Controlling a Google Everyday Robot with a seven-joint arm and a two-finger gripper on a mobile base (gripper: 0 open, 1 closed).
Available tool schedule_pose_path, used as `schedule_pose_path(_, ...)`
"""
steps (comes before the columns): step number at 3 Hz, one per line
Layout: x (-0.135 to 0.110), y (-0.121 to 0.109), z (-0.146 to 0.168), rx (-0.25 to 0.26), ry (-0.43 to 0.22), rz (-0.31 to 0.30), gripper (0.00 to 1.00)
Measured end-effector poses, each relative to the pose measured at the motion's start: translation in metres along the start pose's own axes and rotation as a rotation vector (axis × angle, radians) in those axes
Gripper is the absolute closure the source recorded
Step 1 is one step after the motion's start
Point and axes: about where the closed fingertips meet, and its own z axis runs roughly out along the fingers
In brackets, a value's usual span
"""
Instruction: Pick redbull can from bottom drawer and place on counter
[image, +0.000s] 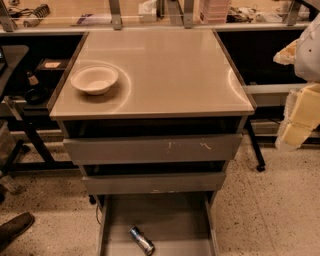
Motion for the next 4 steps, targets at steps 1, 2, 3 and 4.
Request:
schedule_pose_path(1,0.000,0.000,0.000,0.000,0.000,0.000,0.00)
schedule_pose_path(2,-0.002,0.008,0.010,-0.016,-0.007,0.008,0.00)
schedule_pose_path(3,-0.017,0.033,0.040,-0.038,-0.033,0.046,0.00)
schedule_pose_path(4,-0.027,0.064,0.102,-0.086,-0.031,0.096,0.00)
